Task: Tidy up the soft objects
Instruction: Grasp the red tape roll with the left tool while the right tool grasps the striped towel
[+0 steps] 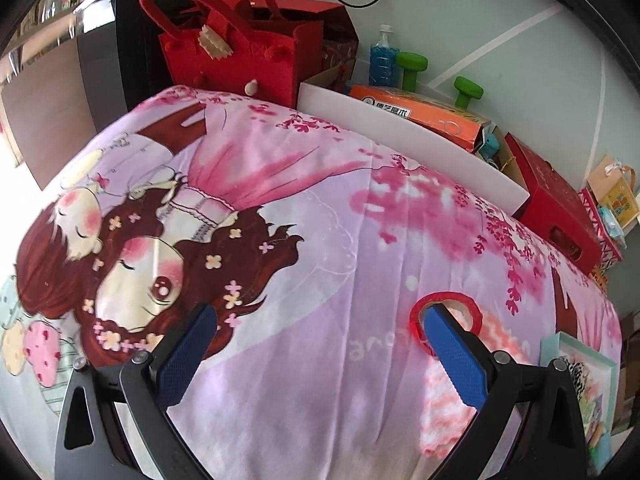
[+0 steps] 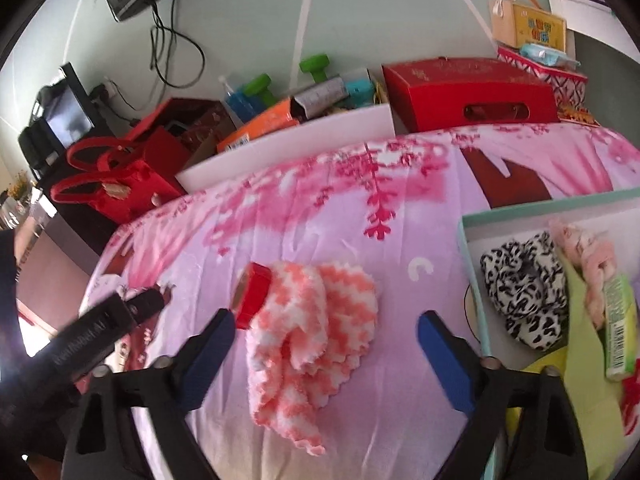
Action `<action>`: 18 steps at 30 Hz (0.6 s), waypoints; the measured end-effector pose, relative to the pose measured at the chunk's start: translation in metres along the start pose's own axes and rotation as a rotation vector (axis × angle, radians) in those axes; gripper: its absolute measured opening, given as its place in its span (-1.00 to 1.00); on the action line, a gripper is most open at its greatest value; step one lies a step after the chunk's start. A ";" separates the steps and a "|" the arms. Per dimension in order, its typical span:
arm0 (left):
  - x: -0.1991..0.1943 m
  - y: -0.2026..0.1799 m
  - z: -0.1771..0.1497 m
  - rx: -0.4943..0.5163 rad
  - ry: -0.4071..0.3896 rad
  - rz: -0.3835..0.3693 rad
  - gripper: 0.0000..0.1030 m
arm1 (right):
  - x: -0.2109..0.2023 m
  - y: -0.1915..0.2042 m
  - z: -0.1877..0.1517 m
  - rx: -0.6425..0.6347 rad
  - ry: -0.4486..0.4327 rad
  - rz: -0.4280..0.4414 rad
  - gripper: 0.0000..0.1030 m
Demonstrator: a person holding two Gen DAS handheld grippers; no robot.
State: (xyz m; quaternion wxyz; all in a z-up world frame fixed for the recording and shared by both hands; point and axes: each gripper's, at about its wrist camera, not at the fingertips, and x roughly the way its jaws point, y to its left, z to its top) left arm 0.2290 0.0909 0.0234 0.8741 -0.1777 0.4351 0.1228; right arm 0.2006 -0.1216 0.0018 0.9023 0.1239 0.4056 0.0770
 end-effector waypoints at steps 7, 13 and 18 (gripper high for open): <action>0.016 0.003 -0.005 -0.036 0.007 -0.045 1.00 | 0.014 0.000 -0.006 -0.009 0.036 0.006 0.44; 0.026 0.006 -0.007 -0.041 0.048 -0.080 1.00 | 0.024 0.006 -0.012 -0.055 0.068 0.000 0.28; 0.029 0.008 -0.007 -0.041 0.075 -0.090 1.00 | 0.027 0.012 -0.016 -0.080 0.080 0.002 0.17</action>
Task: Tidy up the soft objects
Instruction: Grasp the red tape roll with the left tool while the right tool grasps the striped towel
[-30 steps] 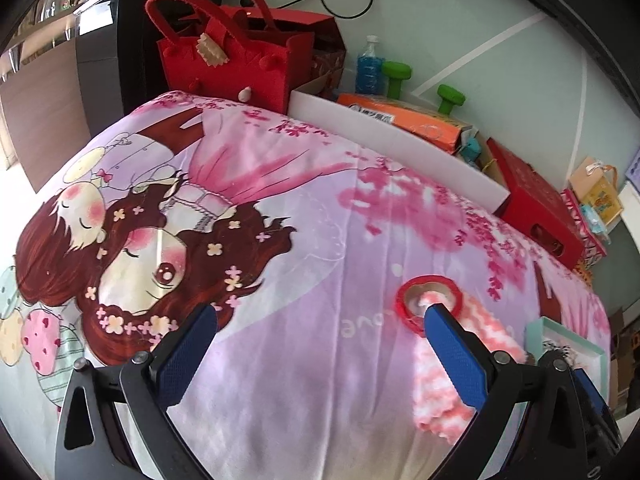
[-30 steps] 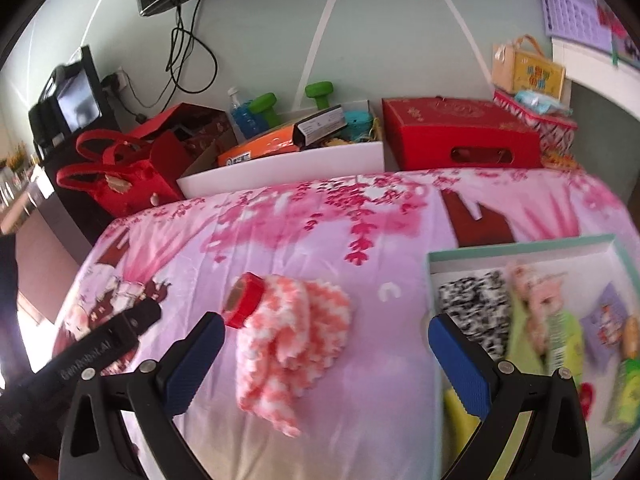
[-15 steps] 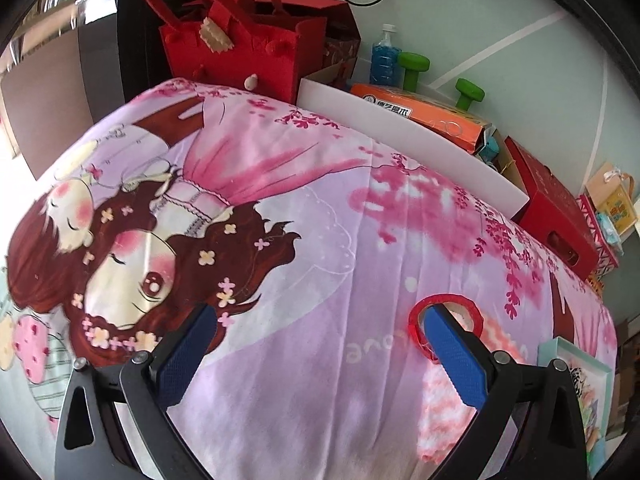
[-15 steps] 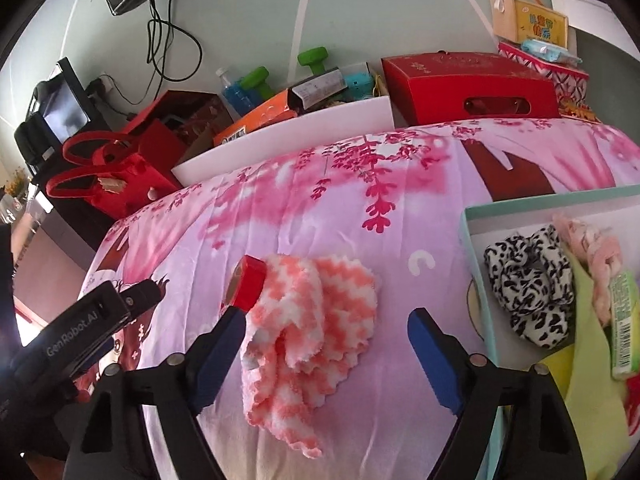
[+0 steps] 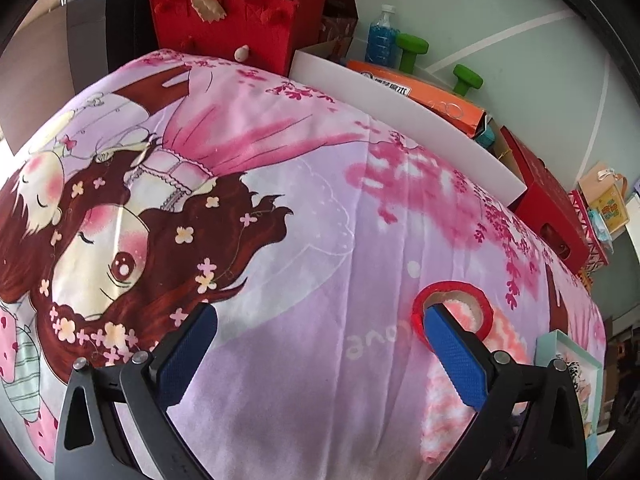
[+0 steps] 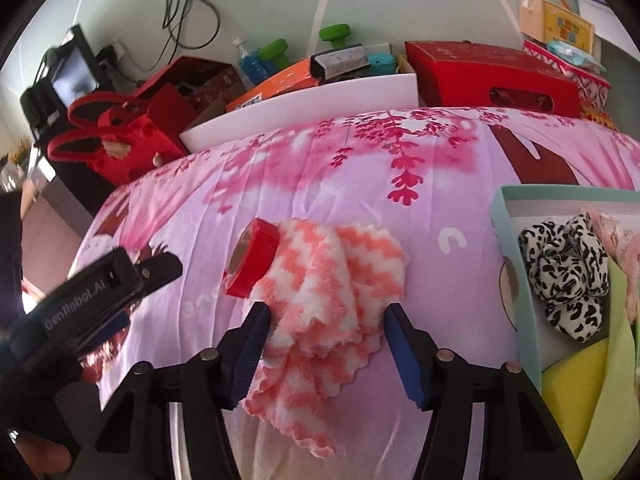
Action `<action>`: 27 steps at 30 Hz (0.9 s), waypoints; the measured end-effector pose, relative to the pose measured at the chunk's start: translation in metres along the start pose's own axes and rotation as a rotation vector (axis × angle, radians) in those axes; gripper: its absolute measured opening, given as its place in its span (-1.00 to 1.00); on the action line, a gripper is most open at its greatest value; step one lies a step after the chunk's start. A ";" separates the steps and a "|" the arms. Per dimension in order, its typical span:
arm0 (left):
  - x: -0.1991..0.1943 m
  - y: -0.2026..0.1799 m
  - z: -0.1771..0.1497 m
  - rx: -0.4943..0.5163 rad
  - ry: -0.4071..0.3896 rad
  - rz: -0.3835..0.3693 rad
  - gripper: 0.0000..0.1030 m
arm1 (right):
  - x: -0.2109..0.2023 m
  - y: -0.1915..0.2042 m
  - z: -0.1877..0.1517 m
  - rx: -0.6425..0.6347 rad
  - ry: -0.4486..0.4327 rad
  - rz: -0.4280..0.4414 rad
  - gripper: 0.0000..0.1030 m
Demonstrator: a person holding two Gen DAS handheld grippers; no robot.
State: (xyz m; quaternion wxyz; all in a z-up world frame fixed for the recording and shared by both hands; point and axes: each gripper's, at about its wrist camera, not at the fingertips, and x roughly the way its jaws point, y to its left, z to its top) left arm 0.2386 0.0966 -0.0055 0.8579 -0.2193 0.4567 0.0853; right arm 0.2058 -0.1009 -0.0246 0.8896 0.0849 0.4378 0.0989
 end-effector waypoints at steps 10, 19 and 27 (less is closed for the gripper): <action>-0.001 -0.009 0.000 0.013 0.023 -0.072 1.00 | 0.008 0.015 -0.006 -0.084 0.019 -0.020 -0.19; 0.007 -0.021 -0.004 0.010 0.066 -0.190 0.99 | 0.009 0.008 -0.005 -0.053 0.015 -0.003 -0.40; 0.014 -0.042 -0.010 0.089 0.073 -0.242 0.99 | 0.009 0.000 -0.005 -0.005 0.039 0.019 -0.42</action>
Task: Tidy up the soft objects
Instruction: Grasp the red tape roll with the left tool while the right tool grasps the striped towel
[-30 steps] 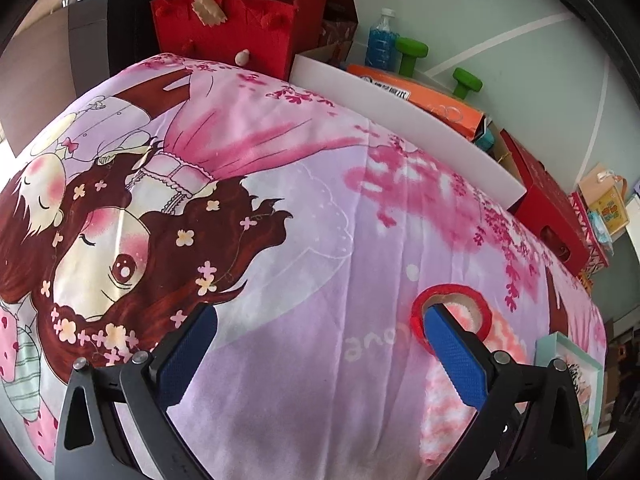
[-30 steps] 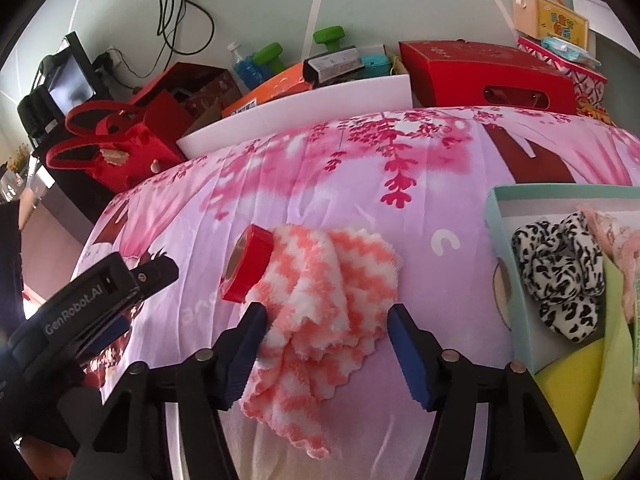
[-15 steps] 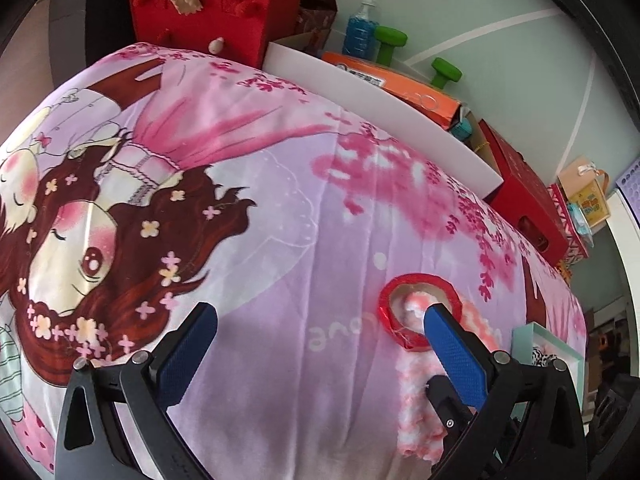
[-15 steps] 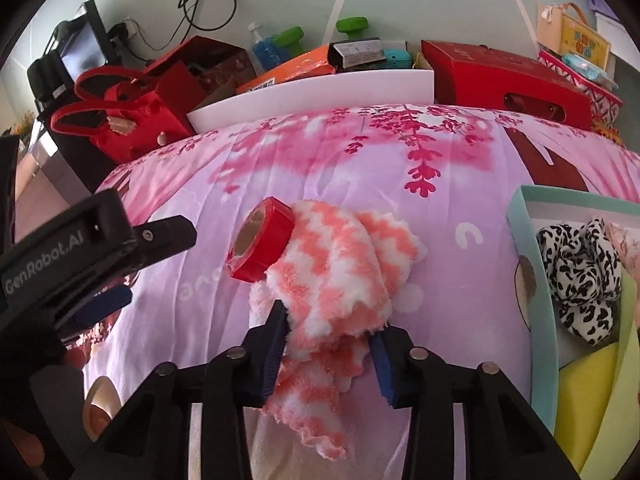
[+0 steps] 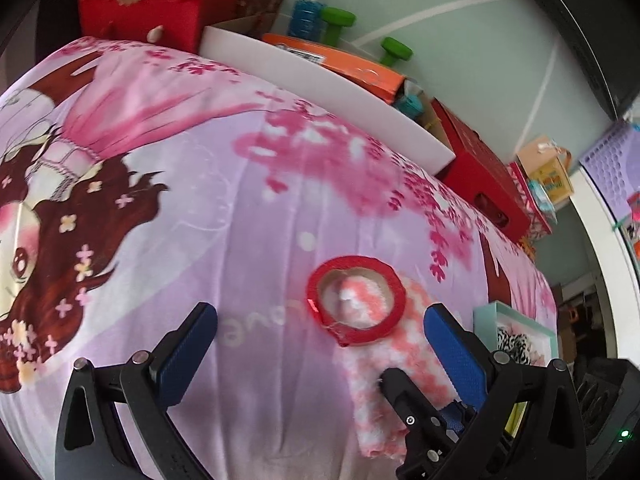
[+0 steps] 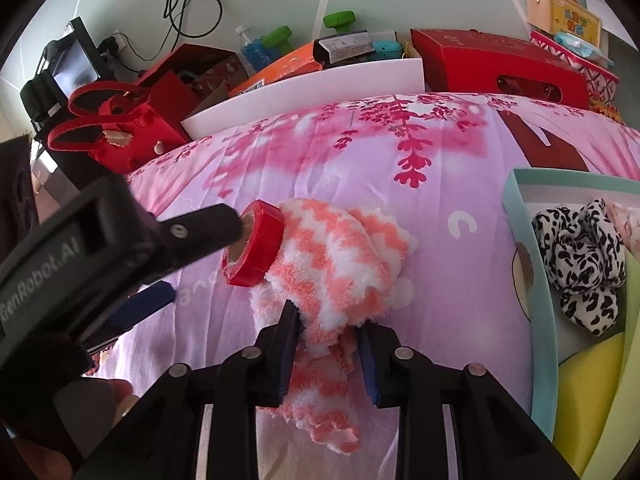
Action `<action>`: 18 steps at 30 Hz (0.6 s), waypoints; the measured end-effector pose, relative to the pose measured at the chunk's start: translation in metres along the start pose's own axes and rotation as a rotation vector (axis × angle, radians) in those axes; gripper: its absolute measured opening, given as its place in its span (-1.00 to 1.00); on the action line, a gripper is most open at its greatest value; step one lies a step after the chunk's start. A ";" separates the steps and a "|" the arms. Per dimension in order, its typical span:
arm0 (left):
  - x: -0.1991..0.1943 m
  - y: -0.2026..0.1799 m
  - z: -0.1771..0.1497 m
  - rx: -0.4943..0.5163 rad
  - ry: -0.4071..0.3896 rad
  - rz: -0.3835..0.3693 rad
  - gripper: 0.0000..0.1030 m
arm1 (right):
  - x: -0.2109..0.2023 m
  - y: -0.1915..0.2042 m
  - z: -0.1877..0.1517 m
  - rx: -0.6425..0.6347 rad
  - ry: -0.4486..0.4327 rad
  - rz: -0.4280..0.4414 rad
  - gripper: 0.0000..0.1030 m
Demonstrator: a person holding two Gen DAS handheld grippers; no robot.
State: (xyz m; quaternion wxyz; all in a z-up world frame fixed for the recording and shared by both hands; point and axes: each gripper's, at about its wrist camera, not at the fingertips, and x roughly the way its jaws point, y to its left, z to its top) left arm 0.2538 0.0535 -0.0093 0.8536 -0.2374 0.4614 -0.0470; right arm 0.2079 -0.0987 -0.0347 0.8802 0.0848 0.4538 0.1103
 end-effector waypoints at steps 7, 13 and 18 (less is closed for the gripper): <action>0.008 -0.010 -0.004 0.045 0.021 -0.030 0.63 | 0.000 0.002 0.000 -0.016 0.005 -0.007 -0.42; 0.012 -0.013 -0.007 0.058 0.037 -0.050 0.22 | 0.000 0.003 0.000 -0.019 0.007 -0.009 -0.42; 0.014 -0.014 -0.009 0.056 0.047 -0.061 0.04 | 0.001 0.003 0.000 -0.021 0.006 -0.010 -0.42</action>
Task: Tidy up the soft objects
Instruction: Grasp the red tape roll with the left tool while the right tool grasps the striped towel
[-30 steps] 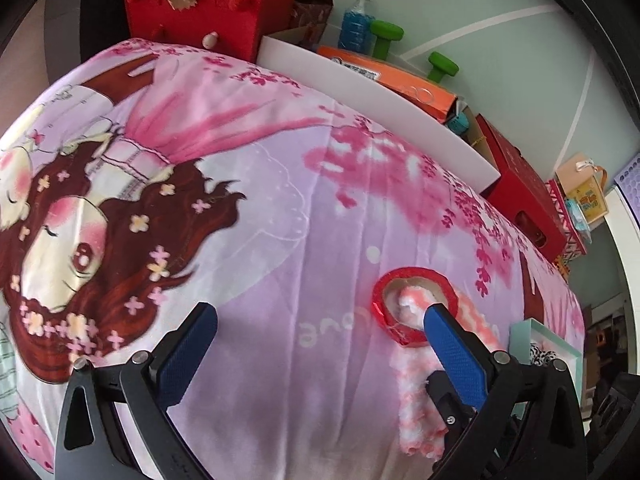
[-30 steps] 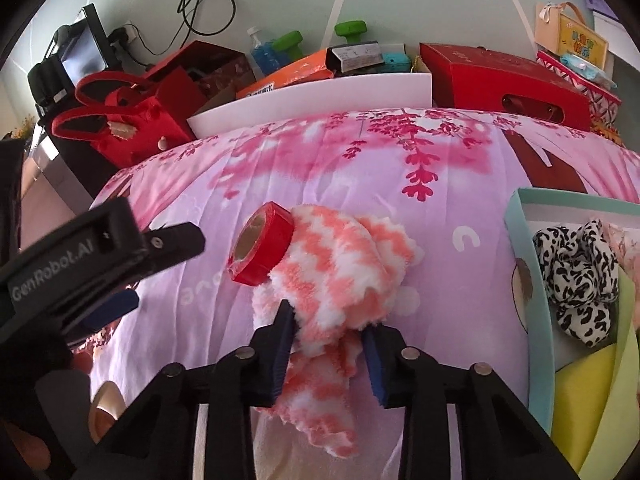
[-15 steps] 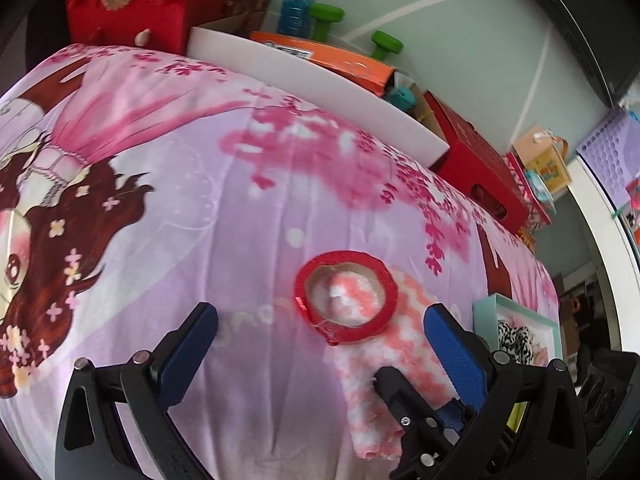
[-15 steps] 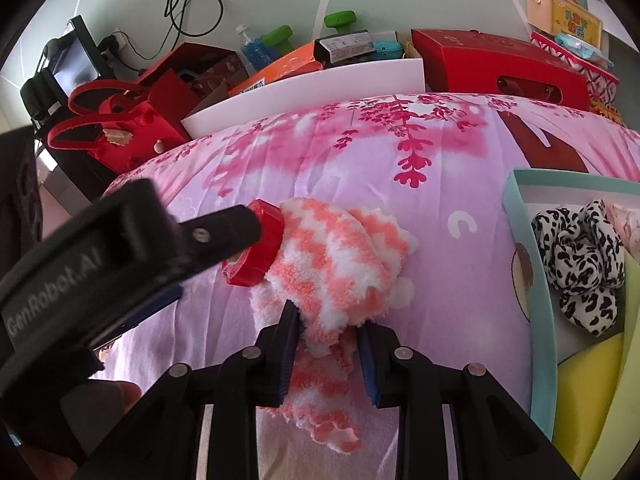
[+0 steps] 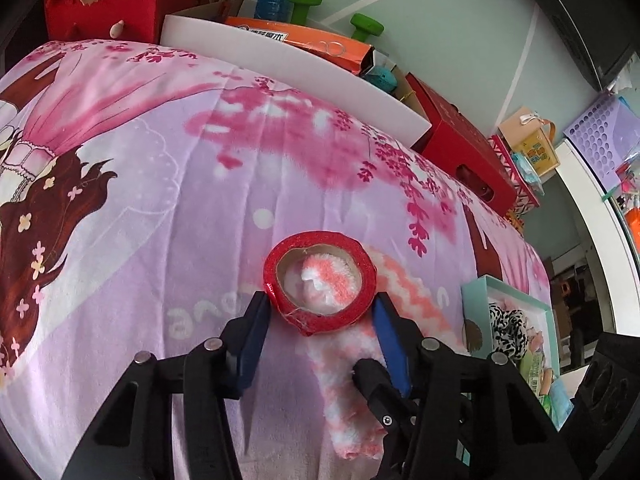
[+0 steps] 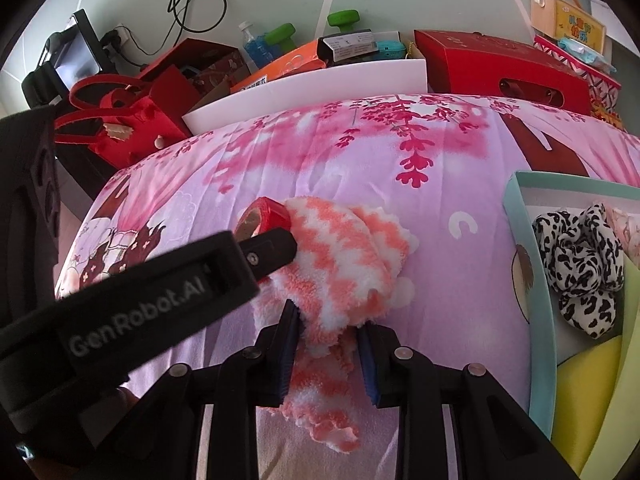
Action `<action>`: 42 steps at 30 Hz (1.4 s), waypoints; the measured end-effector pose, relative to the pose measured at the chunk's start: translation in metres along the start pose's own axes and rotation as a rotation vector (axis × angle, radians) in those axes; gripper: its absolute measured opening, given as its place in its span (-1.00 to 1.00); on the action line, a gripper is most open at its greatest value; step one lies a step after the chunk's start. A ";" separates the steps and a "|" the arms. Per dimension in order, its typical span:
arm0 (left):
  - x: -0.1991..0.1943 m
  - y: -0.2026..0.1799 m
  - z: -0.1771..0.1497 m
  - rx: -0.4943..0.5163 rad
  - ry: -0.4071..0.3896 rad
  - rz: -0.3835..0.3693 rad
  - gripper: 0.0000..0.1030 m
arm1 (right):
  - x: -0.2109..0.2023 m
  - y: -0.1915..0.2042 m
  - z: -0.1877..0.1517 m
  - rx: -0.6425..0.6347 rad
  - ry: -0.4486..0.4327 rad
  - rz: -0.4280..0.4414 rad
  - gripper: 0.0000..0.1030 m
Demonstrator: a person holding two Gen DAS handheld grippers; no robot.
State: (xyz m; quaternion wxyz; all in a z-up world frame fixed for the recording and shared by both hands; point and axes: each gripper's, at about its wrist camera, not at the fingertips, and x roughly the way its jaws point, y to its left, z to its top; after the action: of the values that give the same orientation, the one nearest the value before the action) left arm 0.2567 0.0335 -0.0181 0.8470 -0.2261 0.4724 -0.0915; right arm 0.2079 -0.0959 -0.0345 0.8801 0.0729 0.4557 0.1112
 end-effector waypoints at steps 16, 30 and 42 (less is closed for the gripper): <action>-0.012 0.002 0.000 -0.009 -0.017 0.019 0.01 | -0.004 0.000 0.000 -0.009 -0.010 -0.007 -0.58; -0.039 0.002 0.008 0.001 -0.081 0.044 -0.47 | -0.030 -0.016 0.007 0.022 -0.098 -0.053 -0.69; -0.026 -0.002 0.006 0.038 -0.054 0.067 -0.35 | -0.050 -0.026 0.011 0.041 -0.151 -0.077 -0.69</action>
State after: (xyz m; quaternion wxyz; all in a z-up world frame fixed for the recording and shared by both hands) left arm 0.2477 0.0430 0.0058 0.8661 -0.1964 0.4548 -0.0658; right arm 0.1928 -0.1343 0.0048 0.9139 0.0815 0.3927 0.0621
